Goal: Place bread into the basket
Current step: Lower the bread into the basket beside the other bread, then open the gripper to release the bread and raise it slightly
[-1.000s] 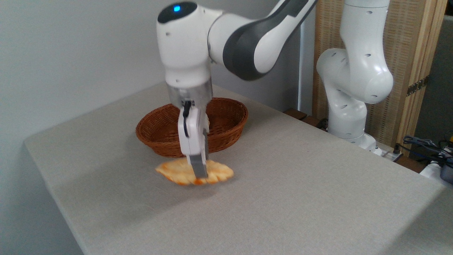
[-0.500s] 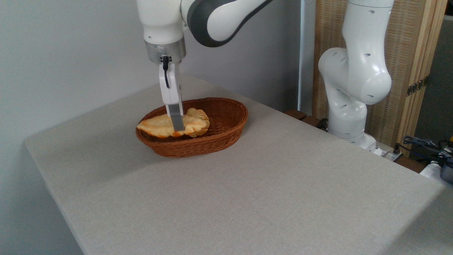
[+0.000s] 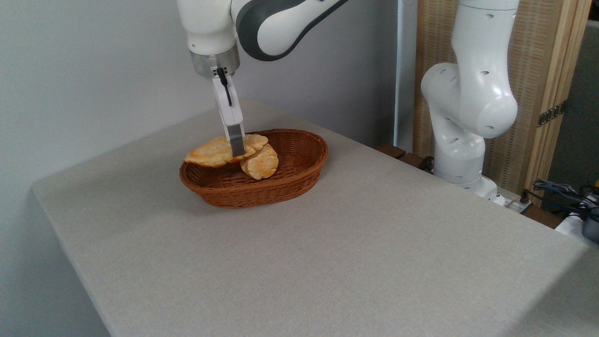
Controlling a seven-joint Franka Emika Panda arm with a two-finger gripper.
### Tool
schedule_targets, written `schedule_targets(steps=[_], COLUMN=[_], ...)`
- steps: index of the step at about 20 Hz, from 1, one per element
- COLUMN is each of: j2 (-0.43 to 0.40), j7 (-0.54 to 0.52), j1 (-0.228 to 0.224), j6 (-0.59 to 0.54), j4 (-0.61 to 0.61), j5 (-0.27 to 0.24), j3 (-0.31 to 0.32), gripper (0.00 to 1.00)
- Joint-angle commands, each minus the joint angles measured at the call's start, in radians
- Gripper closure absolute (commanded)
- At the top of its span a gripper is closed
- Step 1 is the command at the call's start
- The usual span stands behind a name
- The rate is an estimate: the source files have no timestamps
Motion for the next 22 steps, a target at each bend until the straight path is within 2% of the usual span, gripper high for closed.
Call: schedule_targets(steps=[1,9,13,20,22], j2=[0.006,0.002,-0.005,-0.011,-0.011], j7=[-0.011,-0.019,-0.019,-0.018,-0.014], j1=[0.000,0.002,0.015,0.015,0.015], j6=[-0.038,-0.040,-0.040,-0.069,-0.098], j4=[0.010,0.015,0.061,0.133,0.158], j5=[-0.014,-0.014,-0.005,0.000,0.026], j3=[0.005,0.008,0.025,0.148,0.189], gripper=[0.00,0.00,0.00,0.00,0.00])
